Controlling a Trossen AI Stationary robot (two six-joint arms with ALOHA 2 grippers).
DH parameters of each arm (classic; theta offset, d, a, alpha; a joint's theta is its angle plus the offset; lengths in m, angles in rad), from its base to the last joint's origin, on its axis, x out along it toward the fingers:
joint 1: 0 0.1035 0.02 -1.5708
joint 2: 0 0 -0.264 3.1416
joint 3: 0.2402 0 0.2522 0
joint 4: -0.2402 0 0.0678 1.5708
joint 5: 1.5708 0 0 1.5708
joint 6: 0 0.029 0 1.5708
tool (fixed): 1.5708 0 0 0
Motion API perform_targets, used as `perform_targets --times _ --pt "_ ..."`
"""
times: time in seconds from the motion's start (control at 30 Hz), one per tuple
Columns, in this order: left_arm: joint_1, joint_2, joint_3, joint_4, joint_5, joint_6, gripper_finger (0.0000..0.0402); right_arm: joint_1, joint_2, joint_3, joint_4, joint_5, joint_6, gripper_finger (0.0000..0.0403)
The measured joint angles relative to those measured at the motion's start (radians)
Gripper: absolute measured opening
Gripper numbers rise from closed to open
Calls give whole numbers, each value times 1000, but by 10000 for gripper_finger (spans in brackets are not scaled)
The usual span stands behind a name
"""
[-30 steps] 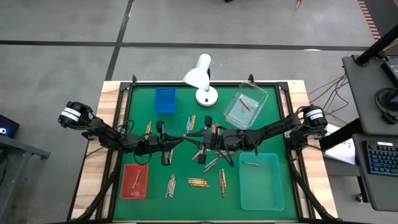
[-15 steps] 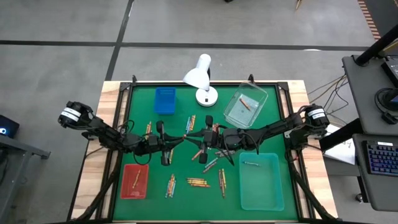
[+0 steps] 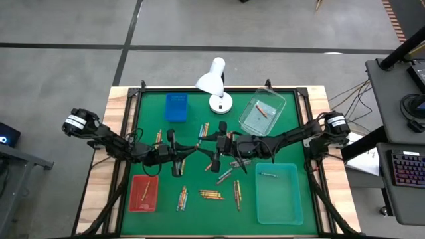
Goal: Sort crayons
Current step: Put the orange crayon into the transparent bin
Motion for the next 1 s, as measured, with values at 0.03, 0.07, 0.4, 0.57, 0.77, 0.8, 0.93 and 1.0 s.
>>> perform_targets --times 0.03,0.07,0.4,0.57,0.77,0.8,0.93,1.0 --pt "0 0 0 1 0 0 0 -1 2 0 3 0 0 182" --pt "0 0 0 2 0 0 0 -1 6 0 10 0 0 182" --pt "3 0 10 -4 -3 0 0 -13 21 0 91 -63 -3 167" --pt "8 0 11 3 -7 0 0 -32 21 0 114 -80 11 153" --pt "14 0 11 8 -10 4 0 -38 21 0 131 -93 12 103" --pt "16 0 11 9 -11 7 0 -38 21 0 131 -95 11 90" --pt "20 0 15 8 -10 24 0 -38 21 0 133 -124 1 29" --pt "20 0 16 8 -9 27 0 -38 21 -1 133 -125 0 19"
